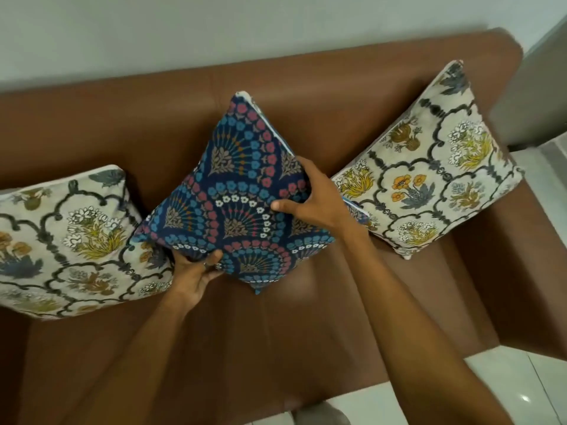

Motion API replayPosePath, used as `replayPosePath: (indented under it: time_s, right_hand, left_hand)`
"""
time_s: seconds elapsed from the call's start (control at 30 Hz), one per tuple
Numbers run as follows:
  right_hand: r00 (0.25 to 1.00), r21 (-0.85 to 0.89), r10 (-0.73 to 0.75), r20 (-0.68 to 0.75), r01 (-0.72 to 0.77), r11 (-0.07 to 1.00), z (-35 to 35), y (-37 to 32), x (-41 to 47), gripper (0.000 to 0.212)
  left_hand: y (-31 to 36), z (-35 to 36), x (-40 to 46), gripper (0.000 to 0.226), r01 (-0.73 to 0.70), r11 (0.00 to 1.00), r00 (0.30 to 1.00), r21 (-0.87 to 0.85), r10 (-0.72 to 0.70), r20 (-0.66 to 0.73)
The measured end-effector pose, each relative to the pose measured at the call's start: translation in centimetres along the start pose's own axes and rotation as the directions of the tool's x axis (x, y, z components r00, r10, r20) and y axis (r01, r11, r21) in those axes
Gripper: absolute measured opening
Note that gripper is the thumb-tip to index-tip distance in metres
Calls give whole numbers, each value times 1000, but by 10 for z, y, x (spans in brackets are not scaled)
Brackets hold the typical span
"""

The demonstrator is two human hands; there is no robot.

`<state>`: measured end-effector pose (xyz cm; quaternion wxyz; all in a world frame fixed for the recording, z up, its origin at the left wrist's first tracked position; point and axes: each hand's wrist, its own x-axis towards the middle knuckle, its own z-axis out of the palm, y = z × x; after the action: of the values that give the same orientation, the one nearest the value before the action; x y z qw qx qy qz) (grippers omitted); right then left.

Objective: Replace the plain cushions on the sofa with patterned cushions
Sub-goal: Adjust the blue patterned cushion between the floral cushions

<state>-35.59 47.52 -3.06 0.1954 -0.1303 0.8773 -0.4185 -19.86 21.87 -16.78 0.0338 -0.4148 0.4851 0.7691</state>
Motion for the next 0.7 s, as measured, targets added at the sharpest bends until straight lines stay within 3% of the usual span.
replayPosePath:
  time_s: [0.1, 0.2, 0.27, 0.33, 0.37, 0.4, 0.43, 0.5, 0.53, 0.6, 0.7]
  right_hand:
    - [1000, 44, 29, -12, -29, 999, -4, 4, 16, 103]
    - [997, 6, 4, -78, -3, 1000, 4, 7, 17, 113]
    - [947, -131, -53, -316, 12, 991, 27, -4, 0, 113]
    - [814, -202, -249, -525, 165, 965, 68, -26, -29, 83]
    - [766, -217, -354, -537, 280, 935, 95, -37, -41, 64]
    - [769, -204, -416, -486, 363, 909, 123, -49, -49, 48]
    - [825, -167, -424, -374, 390, 906, 153, -61, -53, 39]
    - [976, -65, -219, -24, 217, 974, 211, -86, -51, 43]
    - [985, -41, -74, 154, 81, 996, 237, -97, -47, 55]
    - [947, -17, 62, 314, -60, 998, 278, -111, -32, 85]
    - [927, 215, 248, 281, -312, 925, 330, -116, -6, 113]
  left_hand:
    - [3, 4, 9, 117, 25, 999, 999, -31, -24, 23]
    - [6, 8, -2, 149, 17, 998, 1000, 68, -16, -8]
    - [6, 4, -24, 145, -51, 978, 990, 203, 76, -118]
    - [8, -14, -47, 130, -205, 906, 935, 370, 293, -199]
    - [9, -29, -56, 122, -294, 830, 878, 474, 431, -209]
    - [12, -50, -62, 117, -353, 739, 811, 574, 548, -207]
    - [18, -73, -65, 114, -384, 663, 749, 643, 631, -202]
    - [38, -120, -68, 112, -371, 609, 680, 702, 693, -241]
    - [48, -143, -70, 113, -329, 601, 658, 728, 699, -280]
    - [71, -192, -62, 115, -222, 616, 677, 756, 655, -335]
    - [118, -266, -34, 137, -116, 629, 798, 769, 520, -305]
